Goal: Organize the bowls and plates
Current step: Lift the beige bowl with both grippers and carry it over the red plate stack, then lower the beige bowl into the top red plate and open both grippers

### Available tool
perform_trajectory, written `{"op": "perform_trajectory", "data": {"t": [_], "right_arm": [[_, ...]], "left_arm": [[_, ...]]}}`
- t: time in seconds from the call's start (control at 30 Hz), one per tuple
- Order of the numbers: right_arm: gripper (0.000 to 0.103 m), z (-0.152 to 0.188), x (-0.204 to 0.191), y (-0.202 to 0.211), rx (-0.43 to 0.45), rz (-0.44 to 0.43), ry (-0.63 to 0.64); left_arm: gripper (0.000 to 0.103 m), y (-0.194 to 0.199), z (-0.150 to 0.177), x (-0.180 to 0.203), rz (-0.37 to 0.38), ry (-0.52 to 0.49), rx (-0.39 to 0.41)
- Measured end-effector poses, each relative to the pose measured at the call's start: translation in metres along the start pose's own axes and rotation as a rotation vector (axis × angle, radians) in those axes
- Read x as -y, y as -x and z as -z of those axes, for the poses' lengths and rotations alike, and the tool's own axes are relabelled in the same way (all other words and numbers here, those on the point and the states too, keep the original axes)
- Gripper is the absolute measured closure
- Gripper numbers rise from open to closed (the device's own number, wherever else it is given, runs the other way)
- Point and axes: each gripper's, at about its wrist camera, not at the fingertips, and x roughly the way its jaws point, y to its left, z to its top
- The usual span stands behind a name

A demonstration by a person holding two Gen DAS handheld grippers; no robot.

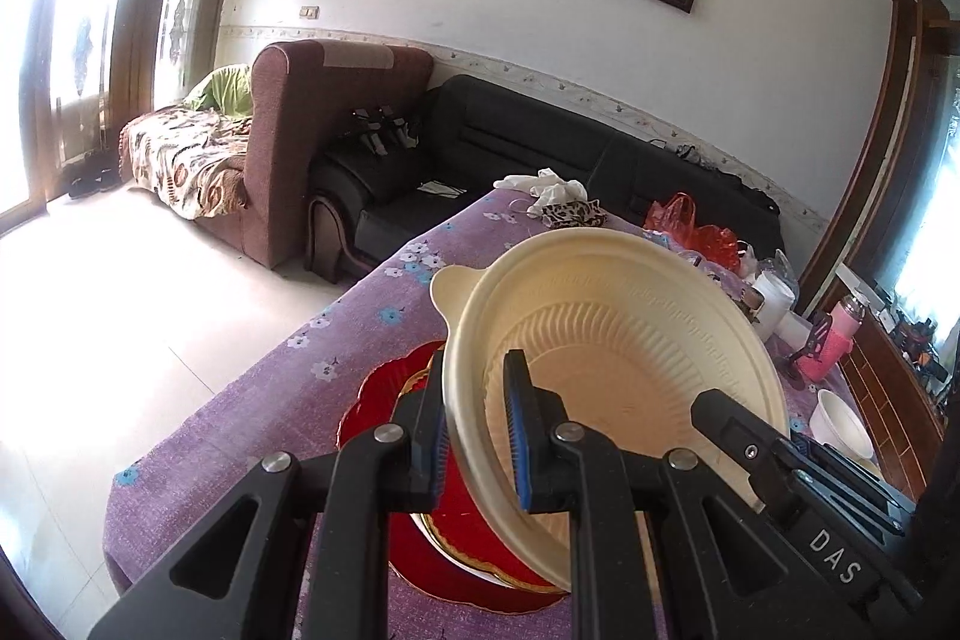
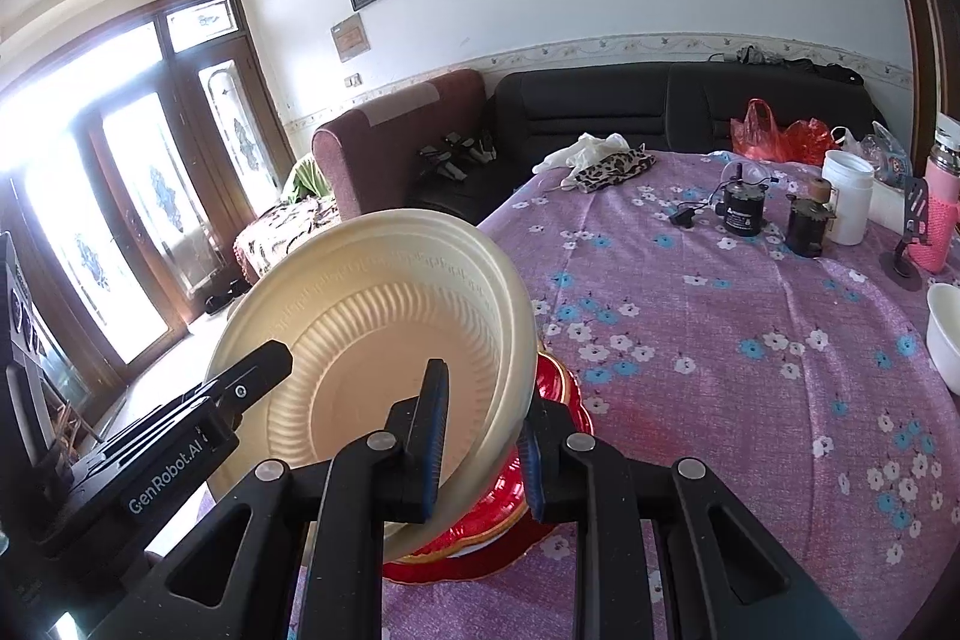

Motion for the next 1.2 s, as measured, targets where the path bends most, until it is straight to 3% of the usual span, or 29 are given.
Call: {"op": "perform_trajectory", "data": {"t": [0.47,1.07,1.2], "right_arm": [[0.079,-0.004,0.002,-0.040,-0.061,0.003,-0.013],[0.079,0.003,0.013,-0.059,-0.117,0.005,-0.048],[0.079,0.003,0.014,-0.060,-0.120,0.005,-0.047]], "left_arm": [[0.087,-0.032,-0.006,-0.013,-0.017,0.018,-0.047],[0.087,-0.054,0.000,-0.014,-0.013,0.030,-0.101],[0.076,-0.057,0.003,-0.015,0.001,0.042,-0.113]]}}
